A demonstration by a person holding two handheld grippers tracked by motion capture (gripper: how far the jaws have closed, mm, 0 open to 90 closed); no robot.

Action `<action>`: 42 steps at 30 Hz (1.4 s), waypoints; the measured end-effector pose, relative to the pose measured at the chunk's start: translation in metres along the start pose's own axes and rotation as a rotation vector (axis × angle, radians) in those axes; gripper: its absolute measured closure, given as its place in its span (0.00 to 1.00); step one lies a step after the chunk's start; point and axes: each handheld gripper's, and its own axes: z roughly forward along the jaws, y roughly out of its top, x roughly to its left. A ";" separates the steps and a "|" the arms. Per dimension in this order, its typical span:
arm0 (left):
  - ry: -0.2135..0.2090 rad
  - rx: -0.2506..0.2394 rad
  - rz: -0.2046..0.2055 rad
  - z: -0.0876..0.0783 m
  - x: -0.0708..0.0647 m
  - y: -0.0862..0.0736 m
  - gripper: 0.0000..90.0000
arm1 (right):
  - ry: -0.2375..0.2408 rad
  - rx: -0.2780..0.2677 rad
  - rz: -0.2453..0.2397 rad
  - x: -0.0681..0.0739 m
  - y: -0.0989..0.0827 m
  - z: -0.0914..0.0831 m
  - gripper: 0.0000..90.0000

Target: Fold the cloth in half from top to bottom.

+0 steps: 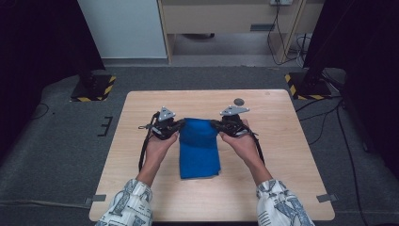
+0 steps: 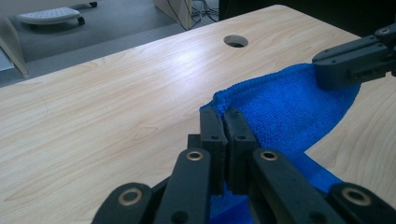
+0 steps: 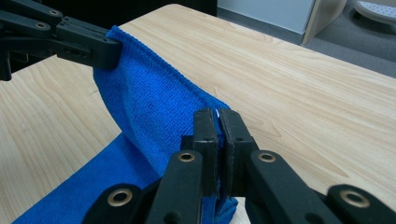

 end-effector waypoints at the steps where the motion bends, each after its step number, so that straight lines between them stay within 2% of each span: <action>1: -0.001 0.000 -0.001 0.000 0.000 -0.001 0.97 | -0.001 -0.001 0.003 0.000 -0.001 0.000 0.96; 10: -0.014 -0.018 -0.017 -0.008 -0.002 -0.008 0.97 | 0.016 -0.008 -0.005 0.004 -0.001 -0.005 0.95; 17: -0.029 -0.030 -0.013 -0.015 -0.005 -0.012 0.97 | 0.031 -0.021 -0.017 0.008 -0.001 -0.012 0.95; 31: -0.061 -0.017 -0.008 -0.015 -0.013 -0.025 0.97 | 0.049 -0.012 -0.008 0.009 -0.021 -0.016 0.95; 37: -0.060 -0.016 -0.012 -0.017 -0.014 -0.029 0.97 | 0.054 -0.013 -0.007 0.012 -0.022 -0.017 0.95; 42: -0.060 -0.019 -0.022 -0.021 -0.012 -0.032 0.97 | 0.060 -0.016 -0.030 0.019 -0.020 -0.020 0.95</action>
